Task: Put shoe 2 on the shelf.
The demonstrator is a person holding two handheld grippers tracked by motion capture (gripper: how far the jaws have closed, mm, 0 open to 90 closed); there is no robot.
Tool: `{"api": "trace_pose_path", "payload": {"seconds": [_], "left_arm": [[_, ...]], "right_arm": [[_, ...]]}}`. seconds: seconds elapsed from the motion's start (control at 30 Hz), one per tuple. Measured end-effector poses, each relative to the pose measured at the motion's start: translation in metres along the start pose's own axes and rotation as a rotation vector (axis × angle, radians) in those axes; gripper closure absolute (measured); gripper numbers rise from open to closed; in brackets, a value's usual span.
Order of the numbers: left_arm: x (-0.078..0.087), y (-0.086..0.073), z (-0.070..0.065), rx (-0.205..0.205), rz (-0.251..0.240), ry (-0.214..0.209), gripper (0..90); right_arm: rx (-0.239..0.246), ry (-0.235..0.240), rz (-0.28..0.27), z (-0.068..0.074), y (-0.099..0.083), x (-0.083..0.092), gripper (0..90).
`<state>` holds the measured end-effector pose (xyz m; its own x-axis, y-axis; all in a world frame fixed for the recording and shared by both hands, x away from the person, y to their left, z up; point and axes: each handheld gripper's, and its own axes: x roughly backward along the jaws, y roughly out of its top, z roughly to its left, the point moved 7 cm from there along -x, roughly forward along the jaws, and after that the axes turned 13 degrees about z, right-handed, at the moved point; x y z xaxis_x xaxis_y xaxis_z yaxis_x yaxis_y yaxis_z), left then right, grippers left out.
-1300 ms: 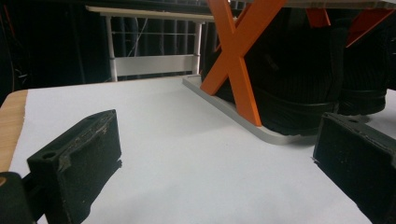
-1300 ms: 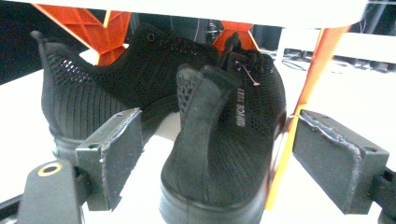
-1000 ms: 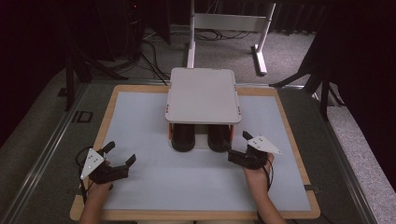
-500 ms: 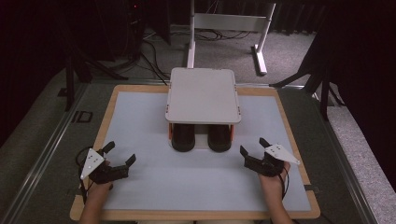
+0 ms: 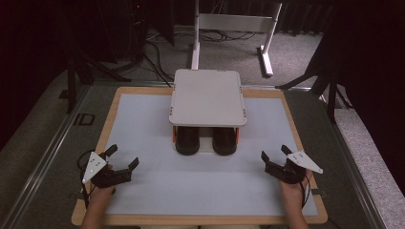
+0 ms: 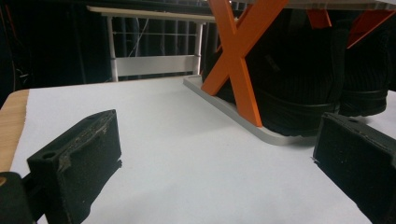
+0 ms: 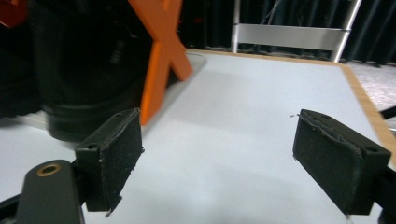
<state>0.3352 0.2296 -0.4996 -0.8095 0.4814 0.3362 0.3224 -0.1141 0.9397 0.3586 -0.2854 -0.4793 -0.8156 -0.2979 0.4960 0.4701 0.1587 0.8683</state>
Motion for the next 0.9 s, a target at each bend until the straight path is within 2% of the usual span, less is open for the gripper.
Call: {"api": "trace_pose_path", "payload": {"seconds": [0.37, 0.43, 0.47, 0.73, 0.9], "left_arm": [[0.000, 0.000, 0.000, 0.000, -0.002, 0.002, 1.2], [0.000, 0.000, 0.000, 0.001, -0.002, 0.002, 1.2], [0.000, 0.000, 0.000, 0.001, -0.003, 0.002, 1.2], [0.000, 0.000, 0.000, -0.001, -0.005, 0.003, 1.2], [0.001, 0.000, 0.000, -0.001, -0.007, 0.003, 1.2]], "right_arm": [[-0.016, -0.069, 0.030, -0.022, -0.010, 0.010, 14.3], [-0.016, -0.083, 0.038, -0.027, -0.012, 0.012, 14.3], [0.002, -0.104, 0.053, -0.030, -0.015, 0.012, 14.3], [0.019, -0.125, 0.075, -0.039, -0.024, 0.015, 14.3], [0.014, -0.130, 0.059, -0.044, -0.024, 0.017, 14.3]]}}
